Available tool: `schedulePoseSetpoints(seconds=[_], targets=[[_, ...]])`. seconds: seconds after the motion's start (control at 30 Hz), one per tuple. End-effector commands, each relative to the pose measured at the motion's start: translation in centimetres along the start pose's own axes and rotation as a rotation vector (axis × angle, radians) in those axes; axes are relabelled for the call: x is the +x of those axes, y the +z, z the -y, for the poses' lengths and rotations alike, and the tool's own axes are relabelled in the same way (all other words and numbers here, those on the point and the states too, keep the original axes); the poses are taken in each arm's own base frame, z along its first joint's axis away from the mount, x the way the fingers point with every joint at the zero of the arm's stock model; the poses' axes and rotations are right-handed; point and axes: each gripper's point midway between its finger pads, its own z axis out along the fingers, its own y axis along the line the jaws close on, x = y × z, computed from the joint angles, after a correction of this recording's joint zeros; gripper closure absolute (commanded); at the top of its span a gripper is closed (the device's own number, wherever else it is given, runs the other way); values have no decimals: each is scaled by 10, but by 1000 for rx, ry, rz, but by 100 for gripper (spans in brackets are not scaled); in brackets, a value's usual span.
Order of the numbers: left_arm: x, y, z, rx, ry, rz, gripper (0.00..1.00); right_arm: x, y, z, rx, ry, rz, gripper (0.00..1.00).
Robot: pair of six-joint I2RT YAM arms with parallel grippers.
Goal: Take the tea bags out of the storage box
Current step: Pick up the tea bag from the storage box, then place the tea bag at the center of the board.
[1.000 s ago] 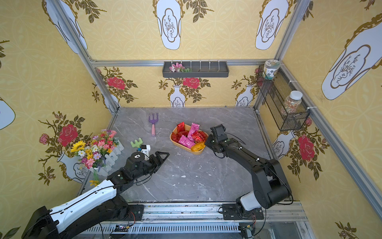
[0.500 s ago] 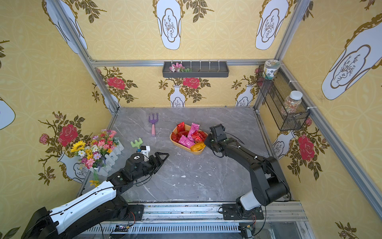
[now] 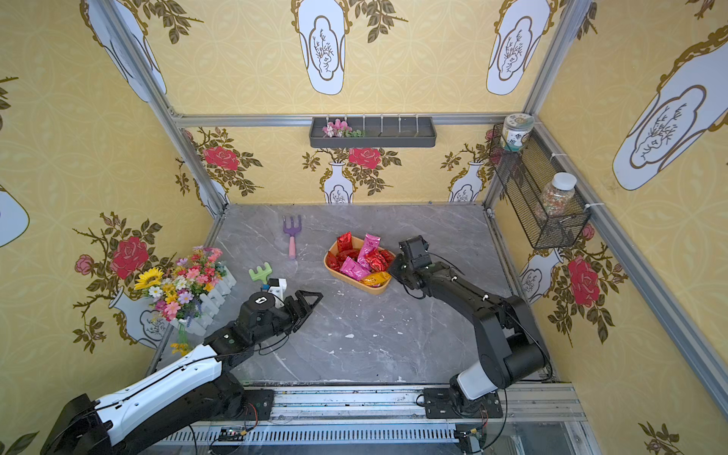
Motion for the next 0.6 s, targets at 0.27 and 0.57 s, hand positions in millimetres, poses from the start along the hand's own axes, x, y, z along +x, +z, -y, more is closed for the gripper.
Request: schedulePoseSetpoints(seconds=[0.27, 0.57], targets=[[-11, -4, 39, 85, 40, 23, 16, -18, -44, -41, -128, -51, 62, 100], [-32, -24, 82, 167, 79, 68, 9, 2, -76, -80, -254, -209, -7, 100]])
